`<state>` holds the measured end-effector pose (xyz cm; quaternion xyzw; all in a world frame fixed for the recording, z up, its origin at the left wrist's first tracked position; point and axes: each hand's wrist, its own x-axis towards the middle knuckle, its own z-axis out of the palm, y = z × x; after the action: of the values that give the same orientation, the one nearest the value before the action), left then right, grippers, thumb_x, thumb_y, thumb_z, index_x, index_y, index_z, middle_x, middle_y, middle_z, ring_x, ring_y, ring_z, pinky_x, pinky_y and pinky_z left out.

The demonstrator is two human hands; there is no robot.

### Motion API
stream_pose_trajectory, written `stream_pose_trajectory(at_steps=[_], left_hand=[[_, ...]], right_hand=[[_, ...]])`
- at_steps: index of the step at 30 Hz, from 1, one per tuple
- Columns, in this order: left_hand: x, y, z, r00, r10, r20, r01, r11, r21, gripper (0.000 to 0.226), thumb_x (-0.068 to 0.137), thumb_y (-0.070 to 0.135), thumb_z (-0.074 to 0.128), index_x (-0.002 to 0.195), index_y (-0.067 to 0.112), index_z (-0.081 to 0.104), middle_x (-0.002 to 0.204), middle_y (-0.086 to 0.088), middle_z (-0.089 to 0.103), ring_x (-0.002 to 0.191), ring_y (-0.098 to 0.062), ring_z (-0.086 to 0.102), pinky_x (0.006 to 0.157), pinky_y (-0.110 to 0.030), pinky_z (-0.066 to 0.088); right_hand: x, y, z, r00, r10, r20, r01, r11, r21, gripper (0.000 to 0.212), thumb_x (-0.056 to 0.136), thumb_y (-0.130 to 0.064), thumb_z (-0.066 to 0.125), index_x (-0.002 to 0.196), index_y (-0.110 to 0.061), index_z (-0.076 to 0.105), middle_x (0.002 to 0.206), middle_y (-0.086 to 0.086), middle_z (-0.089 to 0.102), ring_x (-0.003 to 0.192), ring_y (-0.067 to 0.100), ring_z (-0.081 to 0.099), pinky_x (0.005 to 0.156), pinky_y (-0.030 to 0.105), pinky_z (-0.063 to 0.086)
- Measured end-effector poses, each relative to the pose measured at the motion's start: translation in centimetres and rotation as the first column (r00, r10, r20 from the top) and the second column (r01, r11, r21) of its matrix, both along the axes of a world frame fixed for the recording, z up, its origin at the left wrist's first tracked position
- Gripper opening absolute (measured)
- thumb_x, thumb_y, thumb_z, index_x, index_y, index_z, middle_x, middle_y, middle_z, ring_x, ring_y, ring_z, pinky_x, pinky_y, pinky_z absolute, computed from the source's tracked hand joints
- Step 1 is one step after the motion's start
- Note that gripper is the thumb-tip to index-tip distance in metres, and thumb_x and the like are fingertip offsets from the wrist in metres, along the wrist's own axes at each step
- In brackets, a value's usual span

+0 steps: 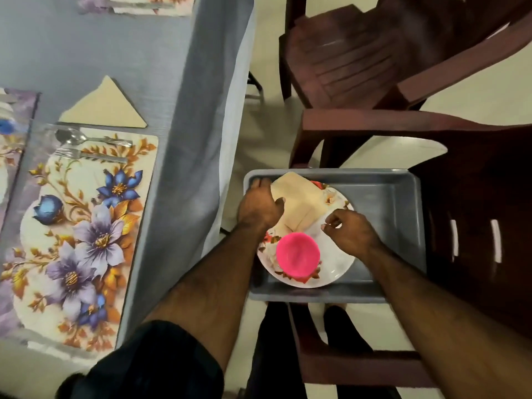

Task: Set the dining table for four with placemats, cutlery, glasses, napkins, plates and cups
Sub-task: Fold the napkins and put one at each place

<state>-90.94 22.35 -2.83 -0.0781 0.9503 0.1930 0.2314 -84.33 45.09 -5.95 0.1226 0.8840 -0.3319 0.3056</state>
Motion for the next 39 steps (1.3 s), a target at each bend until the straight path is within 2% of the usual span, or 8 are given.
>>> stream_pose_trajectory(at_steps=[11,19,21,24,29,32,37,39], left_hand=[[-2.6,0.4,-6.5,0.996,-0.039,-0.086,0.030,0.994,-0.101,0.039,0.096,0.036,0.068,0.132,0.022,0.068,0.135,-0.004,0.065,0.121,-0.032,0.064,0.095,-0.043,0.056],[-1.3,0.5,0.0,0.998,-0.017,-0.055,0.027,0.983,0.182,0.011,0.080,0.032,0.076,0.086,0.024,0.070,0.098,0.002,0.070,0.096,-0.021,0.062,0.085,-0.035,0.053],[-0.6,0.4,2.9,0.993,0.075,0.094,-0.106,0.912,0.397,0.015,0.081,0.026,0.077,0.082,0.022,0.063,0.086,0.002,0.069,0.082,-0.019,0.062,0.077,-0.036,0.054],[1.4,0.0,9.3,0.917,0.257,0.305,-0.397,0.657,0.641,0.018,0.081,0.016,0.069,0.099,0.015,0.072,0.093,-0.006,0.075,0.085,-0.024,0.068,0.080,-0.041,0.056],[6.2,-1.5,19.6,0.796,0.376,0.475,-0.590,0.303,0.749,0.041,0.076,0.009,0.063,0.116,0.015,0.071,0.096,-0.005,0.078,0.084,-0.021,0.071,0.074,-0.033,0.055],[9.5,-2.9,24.4,0.765,0.465,0.445,-0.605,0.282,0.745,0.038,0.081,0.009,0.065,0.118,0.012,0.067,0.099,-0.005,0.076,0.090,-0.024,0.068,0.074,-0.034,0.054],[16.0,-7.4,28.0,0.743,0.576,0.340,-0.613,0.381,0.692,0.030,0.089,0.008,0.076,0.116,0.020,0.068,0.116,-0.004,0.072,0.107,-0.025,0.064,0.093,-0.042,0.052],[18.8,-9.8,29.1,0.738,0.604,0.300,-0.615,0.419,0.668,0.029,0.086,0.011,0.080,0.111,0.020,0.068,0.115,-0.003,0.071,0.110,-0.026,0.063,0.088,-0.035,0.054]], right_hand=[[0.3,-0.5,-3.8,0.998,-0.066,-0.005,0.066,0.998,0.020,0.021,0.093,-0.036,0.075,0.111,-0.024,0.073,0.117,-0.005,0.068,0.095,0.016,0.066,0.084,0.025,0.045],[0.0,0.0,2.1,0.993,-0.117,-0.028,0.117,0.993,0.005,0.025,0.091,-0.037,0.077,0.115,-0.030,0.070,0.117,-0.006,0.066,0.096,0.015,0.066,0.088,0.031,0.055],[-0.6,-0.1,4.9,0.988,-0.149,-0.041,0.147,0.988,-0.039,0.030,0.091,-0.036,0.078,0.118,-0.029,0.069,0.117,-0.007,0.065,0.097,0.015,0.066,0.086,0.031,0.054],[-1.6,-0.7,10.0,0.961,-0.275,-0.002,0.267,0.934,-0.237,0.037,0.090,-0.034,0.081,0.124,-0.028,0.066,0.120,-0.007,0.066,0.104,0.017,0.066,0.089,0.033,0.053],[-2.0,-2.3,19.3,0.876,-0.318,0.363,0.481,0.646,-0.593,0.026,0.094,-0.029,0.075,0.118,-0.027,0.064,0.116,0.001,0.073,0.105,0.026,0.069,0.088,0.043,0.052],[-0.9,-3.7,23.6,0.861,-0.272,0.430,0.505,0.559,-0.657,0.023,0.087,-0.020,0.079,0.109,-0.018,0.072,0.110,0.011,0.076,0.096,0.028,0.072,0.087,0.043,0.056],[2.2,-8.4,29.0,0.920,-0.183,0.347,0.379,0.639,-0.669,0.014,0.089,-0.001,0.073,0.101,-0.007,0.075,0.086,0.008,0.077,0.080,0.023,0.070,0.078,0.039,0.058],[3.8,-11.0,30.0,0.927,-0.132,0.351,0.348,0.651,-0.675,0.012,0.089,0.000,0.073,0.098,-0.008,0.073,0.085,0.010,0.075,0.079,0.026,0.069,0.073,0.038,0.058]])
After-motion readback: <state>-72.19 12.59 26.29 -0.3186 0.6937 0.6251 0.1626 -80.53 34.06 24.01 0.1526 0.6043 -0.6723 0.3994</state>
